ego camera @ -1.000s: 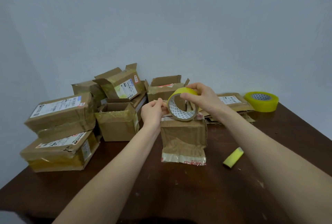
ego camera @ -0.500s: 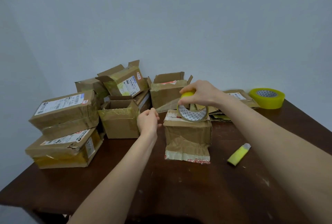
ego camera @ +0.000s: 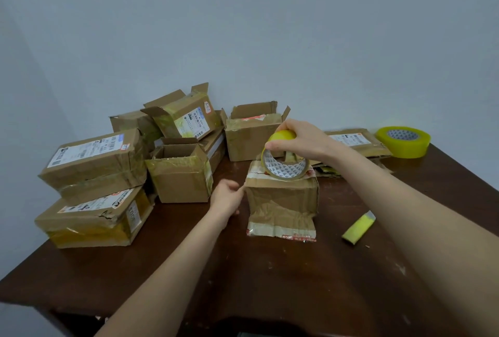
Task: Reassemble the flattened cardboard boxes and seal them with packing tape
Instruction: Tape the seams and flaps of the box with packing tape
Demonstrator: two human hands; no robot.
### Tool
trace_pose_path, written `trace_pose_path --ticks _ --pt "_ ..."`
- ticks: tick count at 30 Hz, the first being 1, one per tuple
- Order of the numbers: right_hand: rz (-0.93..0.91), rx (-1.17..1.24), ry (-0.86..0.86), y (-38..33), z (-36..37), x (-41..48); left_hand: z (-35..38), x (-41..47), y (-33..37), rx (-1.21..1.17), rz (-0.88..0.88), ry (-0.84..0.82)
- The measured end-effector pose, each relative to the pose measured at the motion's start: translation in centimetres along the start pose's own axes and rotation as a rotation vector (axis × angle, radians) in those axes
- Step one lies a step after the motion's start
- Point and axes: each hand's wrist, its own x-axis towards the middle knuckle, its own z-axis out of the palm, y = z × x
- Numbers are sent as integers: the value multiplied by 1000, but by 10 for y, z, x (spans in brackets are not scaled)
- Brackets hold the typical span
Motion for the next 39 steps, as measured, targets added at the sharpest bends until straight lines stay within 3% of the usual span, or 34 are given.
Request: trace_pose_path --ticks 2,4,6,7,11,17,24,27,31,35,39 --pt "5 15 17 -1 1 -1 -8 -4 10 56 350 202" --pt "12 55 31 -1 -1 -4 -9 -14 28 74 611 54" --pt "35 169 10 4 -4 -10 -2 -22 38 317 699 -159" --pt "52 238 1 9 -5 -14 3 -21 35 431 739 -189" --pt "142 412 77 28 -7 -32 7 -14 25 587 902 -109" --pt "77 231 131 14 -25 -30 3 -11 22 893 935 -89" --pt "86 96 126 16 -44 -32 0 -17 30 1035 903 -89" --pt "137 277 172 19 -41 -33 6 -24 42 1098 867 -33" --pt "148 440 208 32 -39 -50 32 -40 52 882 860 27" --pt "202 518 253 46 -31 -61 38 -38 39 852 868 70" --pt "130 447 273 40 -32 -63 37 -39 35 931 894 46"
